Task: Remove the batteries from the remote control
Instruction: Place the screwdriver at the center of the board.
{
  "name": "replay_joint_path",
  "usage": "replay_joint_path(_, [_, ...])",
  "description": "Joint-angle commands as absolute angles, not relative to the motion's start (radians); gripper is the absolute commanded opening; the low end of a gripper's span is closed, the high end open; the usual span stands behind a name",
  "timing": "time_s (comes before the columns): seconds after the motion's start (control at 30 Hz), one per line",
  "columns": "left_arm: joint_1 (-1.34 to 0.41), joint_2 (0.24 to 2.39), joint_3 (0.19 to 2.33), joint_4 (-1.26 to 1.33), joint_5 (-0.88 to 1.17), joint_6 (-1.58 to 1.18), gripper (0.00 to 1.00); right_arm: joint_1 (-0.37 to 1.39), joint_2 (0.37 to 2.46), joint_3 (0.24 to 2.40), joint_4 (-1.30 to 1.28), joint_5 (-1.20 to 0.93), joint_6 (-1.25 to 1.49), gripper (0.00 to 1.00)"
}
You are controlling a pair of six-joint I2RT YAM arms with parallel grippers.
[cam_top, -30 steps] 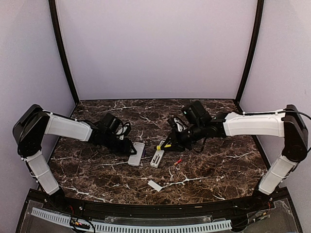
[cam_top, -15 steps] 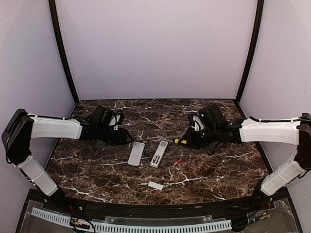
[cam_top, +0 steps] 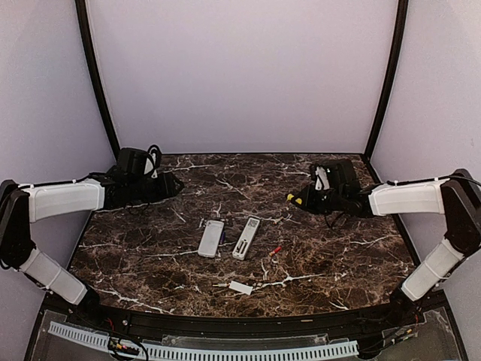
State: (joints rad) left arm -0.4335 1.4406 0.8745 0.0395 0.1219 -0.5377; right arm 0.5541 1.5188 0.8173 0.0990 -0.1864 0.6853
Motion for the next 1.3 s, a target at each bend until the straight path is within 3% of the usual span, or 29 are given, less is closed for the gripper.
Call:
replay_joint_path(0.0, [-0.396, 1.386, 0.880, 0.084, 0.065, -0.538, 0.58, 0.496, 1.631, 0.863, 0.231, -0.209, 0.606, 0.00])
replay_joint_path(0.17, [-0.384, 1.387, 0.895, 0.092, 0.058, -0.524, 0.58, 0.482, 1.780, 0.999, 0.203, -0.247, 0.519, 0.00])
replay_joint_path(0.5, [-0.383, 1.400, 0.887, 0.100, 0.066, -0.533, 0.59, 0.481, 1.920, 1.054, 0.224, -0.230, 0.502, 0.00])
replay_joint_path(0.8, [-0.383, 1.414, 0.892, 0.087, 0.063, -0.524, 0.59, 0.482, 1.898, 1.035, 0.199, -0.202, 0.497, 0.34])
replay_joint_path(1.27, [-0.381, 1.422, 0.896, 0.085, 0.045, -0.497, 0.61, 0.481, 1.802, 1.029, 0.129, -0.138, 0.436, 0.71])
